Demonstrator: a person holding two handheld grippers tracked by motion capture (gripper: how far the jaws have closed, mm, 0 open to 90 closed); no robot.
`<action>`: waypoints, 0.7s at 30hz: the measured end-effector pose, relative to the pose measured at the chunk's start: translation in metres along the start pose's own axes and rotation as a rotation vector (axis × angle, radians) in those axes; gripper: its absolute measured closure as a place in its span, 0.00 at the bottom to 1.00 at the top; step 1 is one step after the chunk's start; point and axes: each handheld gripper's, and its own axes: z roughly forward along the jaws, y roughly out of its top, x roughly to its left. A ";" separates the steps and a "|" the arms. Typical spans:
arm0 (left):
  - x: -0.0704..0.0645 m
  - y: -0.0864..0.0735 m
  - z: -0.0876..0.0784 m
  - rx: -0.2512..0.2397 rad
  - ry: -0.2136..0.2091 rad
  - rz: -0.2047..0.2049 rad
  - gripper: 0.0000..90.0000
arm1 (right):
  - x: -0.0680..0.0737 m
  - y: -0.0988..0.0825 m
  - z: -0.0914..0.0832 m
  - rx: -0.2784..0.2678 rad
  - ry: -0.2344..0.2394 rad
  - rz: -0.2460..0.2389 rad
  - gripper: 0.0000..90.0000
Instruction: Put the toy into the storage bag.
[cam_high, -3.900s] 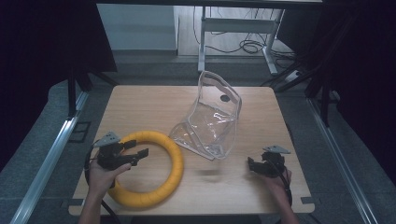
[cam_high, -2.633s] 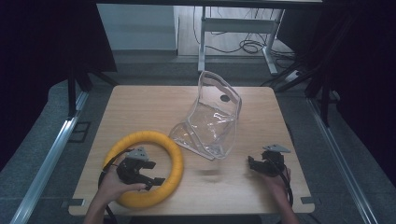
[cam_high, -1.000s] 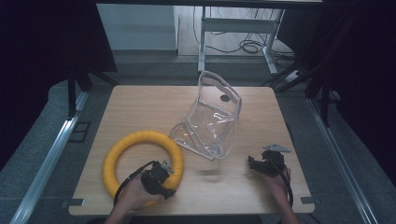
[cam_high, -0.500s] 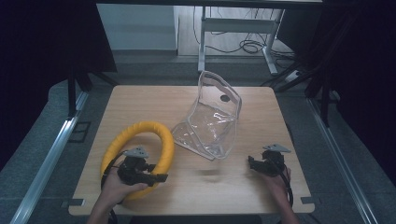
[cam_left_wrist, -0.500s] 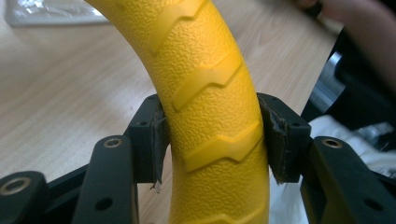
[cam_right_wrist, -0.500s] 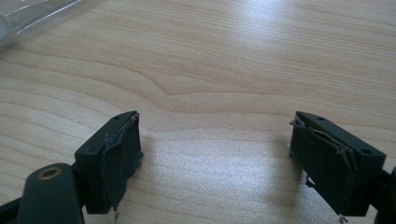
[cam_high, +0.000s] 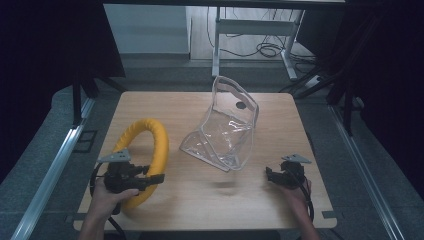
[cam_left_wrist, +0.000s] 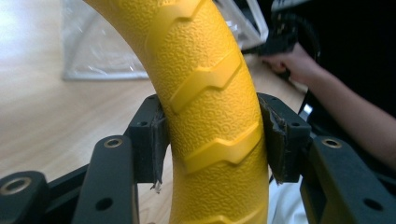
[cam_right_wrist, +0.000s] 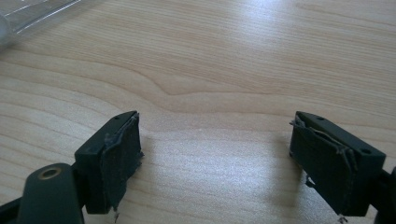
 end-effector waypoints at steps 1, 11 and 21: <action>0.000 0.000 0.000 0.000 0.000 0.000 0.52 | 0.000 0.000 0.000 0.000 0.000 0.000 0.18; 0.005 0.000 -0.036 -0.159 0.055 -0.003 0.53 | 0.000 0.000 0.000 0.000 0.000 0.000 0.18; 0.005 0.001 -0.047 -0.255 0.039 -0.009 0.53 | -0.001 0.000 0.000 0.000 -0.001 -0.002 0.18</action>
